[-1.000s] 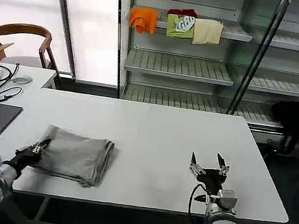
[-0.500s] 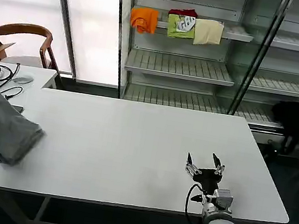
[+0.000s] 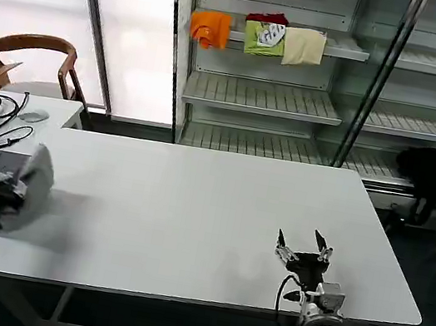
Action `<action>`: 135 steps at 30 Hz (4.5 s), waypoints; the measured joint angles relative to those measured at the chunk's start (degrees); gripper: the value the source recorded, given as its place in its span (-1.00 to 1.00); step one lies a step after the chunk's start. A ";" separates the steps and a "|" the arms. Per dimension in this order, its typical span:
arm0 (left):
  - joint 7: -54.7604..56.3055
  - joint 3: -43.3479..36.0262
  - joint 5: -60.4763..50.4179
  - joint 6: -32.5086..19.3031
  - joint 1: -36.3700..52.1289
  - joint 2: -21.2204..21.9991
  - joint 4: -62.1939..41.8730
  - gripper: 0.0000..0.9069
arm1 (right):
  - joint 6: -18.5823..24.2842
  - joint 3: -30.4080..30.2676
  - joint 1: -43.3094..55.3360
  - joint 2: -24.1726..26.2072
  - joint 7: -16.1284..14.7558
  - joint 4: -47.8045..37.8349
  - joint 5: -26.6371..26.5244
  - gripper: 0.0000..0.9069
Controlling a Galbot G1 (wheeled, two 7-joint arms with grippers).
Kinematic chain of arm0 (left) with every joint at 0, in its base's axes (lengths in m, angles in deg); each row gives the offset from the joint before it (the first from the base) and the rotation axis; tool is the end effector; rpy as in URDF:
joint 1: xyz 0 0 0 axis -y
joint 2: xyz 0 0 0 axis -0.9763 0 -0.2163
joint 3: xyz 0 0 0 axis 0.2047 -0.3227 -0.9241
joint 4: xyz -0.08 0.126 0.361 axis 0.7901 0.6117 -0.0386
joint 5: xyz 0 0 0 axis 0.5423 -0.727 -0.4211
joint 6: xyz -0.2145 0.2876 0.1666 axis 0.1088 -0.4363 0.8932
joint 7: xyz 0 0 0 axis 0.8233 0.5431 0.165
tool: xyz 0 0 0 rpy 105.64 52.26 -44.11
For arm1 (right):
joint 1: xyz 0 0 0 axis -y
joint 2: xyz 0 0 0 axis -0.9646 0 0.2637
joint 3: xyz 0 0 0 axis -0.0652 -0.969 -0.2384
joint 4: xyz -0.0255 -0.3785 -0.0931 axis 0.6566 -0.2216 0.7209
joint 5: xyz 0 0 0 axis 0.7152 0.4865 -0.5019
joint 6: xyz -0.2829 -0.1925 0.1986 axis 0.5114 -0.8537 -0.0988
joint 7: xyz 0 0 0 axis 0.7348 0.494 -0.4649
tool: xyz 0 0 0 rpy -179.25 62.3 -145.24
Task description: Fold and organize the clothes.
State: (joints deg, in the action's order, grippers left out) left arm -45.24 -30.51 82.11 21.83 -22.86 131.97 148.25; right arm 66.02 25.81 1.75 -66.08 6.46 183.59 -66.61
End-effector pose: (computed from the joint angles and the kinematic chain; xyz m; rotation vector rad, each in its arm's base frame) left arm 0.3203 0.2485 -0.2489 0.0007 -2.8145 -0.5755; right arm 0.2937 -0.0322 -0.2849 0.0917 -2.9929 0.1557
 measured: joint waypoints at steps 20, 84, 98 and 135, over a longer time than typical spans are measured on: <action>17.66 -30.64 8.57 0.72 10.78 19.50 -1.10 1.00 | -0.94 0.29 -0.68 0.36 0.15 2.04 -0.50 1.00; 22.18 -1.77 38.19 8.64 1.09 13.19 9.02 1.00 | -11.50 -9.84 13.21 -11.80 3.62 -15.39 -27.42 -1.00; 20.85 -1.46 38.23 7.99 -0.04 13.09 7.72 1.00 | -11.57 -6.19 9.60 -8.19 6.83 -10.96 -31.37 1.00; 14.48 -4.97 28.51 -1.70 -3.45 12.52 6.25 1.00 | -9.98 5.16 6.38 5.83 -5.92 -2.18 7.82 1.00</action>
State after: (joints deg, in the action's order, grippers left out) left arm -30.77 -35.48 110.62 20.14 -26.31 144.49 154.50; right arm 56.04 30.97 8.13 -60.25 0.54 181.41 -58.78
